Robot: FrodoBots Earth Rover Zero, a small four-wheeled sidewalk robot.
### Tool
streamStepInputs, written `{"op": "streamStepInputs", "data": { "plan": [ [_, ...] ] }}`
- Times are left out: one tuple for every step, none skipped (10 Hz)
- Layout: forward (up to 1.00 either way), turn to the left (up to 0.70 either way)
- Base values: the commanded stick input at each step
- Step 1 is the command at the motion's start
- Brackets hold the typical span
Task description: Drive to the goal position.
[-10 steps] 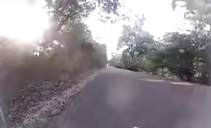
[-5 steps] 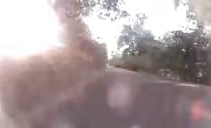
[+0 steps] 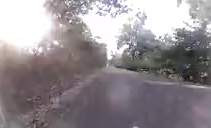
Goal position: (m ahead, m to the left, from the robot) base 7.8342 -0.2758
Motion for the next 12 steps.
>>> {"op": "streamStepInputs", "data": {
  "plan": [
    [0.70, 0.00],
    [0.70, 0.00],
    [0.70, 0.00],
    [0.70, 0.00],
    [0.70, 0.00],
    [0.70, 0.00],
    [0.70, 0.00],
    [0.70, 0.00],
    [0.70, 0.00],
    [0.70, 0.00],
    [0.70, 0.00],
    [0.70, 0.00]
  ]
}}
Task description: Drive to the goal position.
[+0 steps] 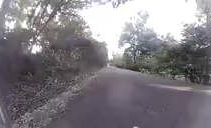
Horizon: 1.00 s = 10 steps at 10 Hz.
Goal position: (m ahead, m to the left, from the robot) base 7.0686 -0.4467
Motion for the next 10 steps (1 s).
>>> {"op": "streamStepInputs", "data": {
  "plan": [
    [0.70, 0.00],
    [0.70, 0.00],
    [0.70, 0.00],
    [0.70, 0.00],
    [0.70, 0.00],
    [0.70, 0.00],
    [0.70, 0.00],
    [0.70, 0.00],
    [0.70, 0.00],
    [0.70, 0.00]
  ]
}}
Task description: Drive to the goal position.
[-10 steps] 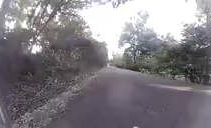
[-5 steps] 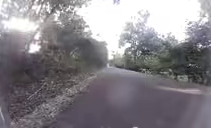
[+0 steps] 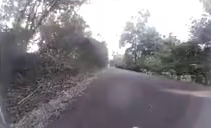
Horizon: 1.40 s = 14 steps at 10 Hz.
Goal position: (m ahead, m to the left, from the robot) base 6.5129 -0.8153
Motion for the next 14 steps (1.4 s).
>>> {"op": "streamStepInputs", "data": {
  "plan": [
    [0.70, 0.00],
    [0.70, 0.00],
    [0.70, 0.00],
    [0.70, 0.00],
    [0.70, 0.00],
    [0.70, 0.00],
    [0.70, 0.00],
    [0.70, 0.00],
    [0.70, 0.00],
    [0.70, 0.00],
    [0.70, 0.00],
    [0.70, 0.00],
    [0.70, 0.00],
    [0.70, 0.00]
  ]
}}
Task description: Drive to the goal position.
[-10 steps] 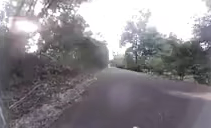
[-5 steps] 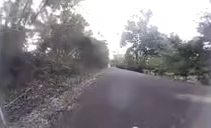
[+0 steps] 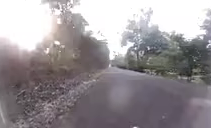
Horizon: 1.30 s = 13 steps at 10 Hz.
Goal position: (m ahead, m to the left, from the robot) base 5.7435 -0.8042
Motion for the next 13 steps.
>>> {"op": "streamStepInputs", "data": {
  "plan": [
    [0.70, 0.00],
    [0.70, 0.00],
    [0.70, 0.00],
    [0.70, 0.00],
    [0.70, 0.00],
    [0.70, 0.00],
    [0.70, 0.00],
    [0.70, 0.00],
    [0.70, 0.00],
    [0.70, 0.00],
    [0.70, 0.00],
    [0.70, 0.00],
    [0.70, -0.18]
  ]
}}
